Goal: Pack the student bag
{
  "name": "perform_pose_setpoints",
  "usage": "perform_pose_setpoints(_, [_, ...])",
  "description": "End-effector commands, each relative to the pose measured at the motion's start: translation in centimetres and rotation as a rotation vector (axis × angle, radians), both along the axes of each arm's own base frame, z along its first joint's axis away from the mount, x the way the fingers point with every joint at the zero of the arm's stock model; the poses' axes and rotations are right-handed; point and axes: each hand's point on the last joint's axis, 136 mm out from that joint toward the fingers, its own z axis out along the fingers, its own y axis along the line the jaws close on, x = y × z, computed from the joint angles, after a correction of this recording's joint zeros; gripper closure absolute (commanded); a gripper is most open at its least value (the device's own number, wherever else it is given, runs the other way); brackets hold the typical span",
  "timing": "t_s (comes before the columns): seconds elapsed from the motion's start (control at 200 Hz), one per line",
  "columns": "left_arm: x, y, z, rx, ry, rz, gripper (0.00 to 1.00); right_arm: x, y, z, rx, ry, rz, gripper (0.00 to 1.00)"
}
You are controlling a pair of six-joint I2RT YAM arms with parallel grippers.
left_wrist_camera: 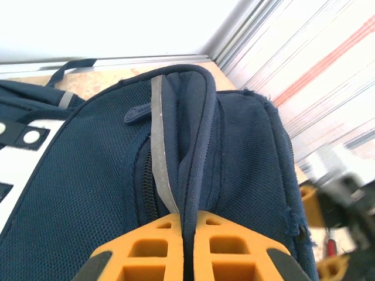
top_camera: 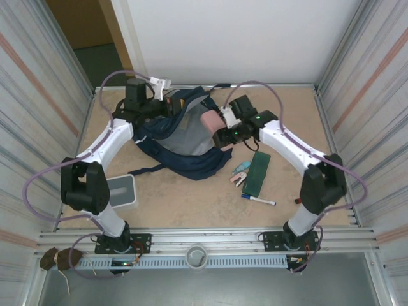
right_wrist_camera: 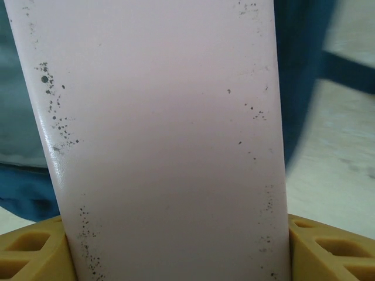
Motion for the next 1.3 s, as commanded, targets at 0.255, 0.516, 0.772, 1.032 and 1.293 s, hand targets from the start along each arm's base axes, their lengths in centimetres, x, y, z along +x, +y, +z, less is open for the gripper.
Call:
perform_pose_setpoints(0.255, [0.3, -1.9, 7.7, -0.151, -0.106, -0.138, 1.0, 6.6, 11.3, -2.0, 0.17, 0.03, 0.07, 0.57])
perform_pose_setpoints(0.516, [1.6, -1.0, 7.8, -0.196, -0.072, -0.109, 1.0, 6.0, 12.9, -0.4, 0.259, -0.011, 0.073, 0.17])
perform_pose_setpoints(0.772, [1.7, -1.1, 5.7, -0.2, -0.042, -0.11, 1.0, 1.1, 2.5, -1.2, 0.197, 0.0, -0.148, 0.01])
perform_pose_setpoints(1.032, [1.3, -1.2, 3.9, -0.193, -0.02, -0.116, 1.0, -6.0, -12.9, -7.2, -0.213, 0.025, -0.671, 0.01])
perform_pose_setpoints(1.293, [1.0, -0.9, 2.8, -0.174, -0.001, -0.1, 1.0, -10.3, -14.4, -10.6, -0.292, 0.092, -0.752, 0.01])
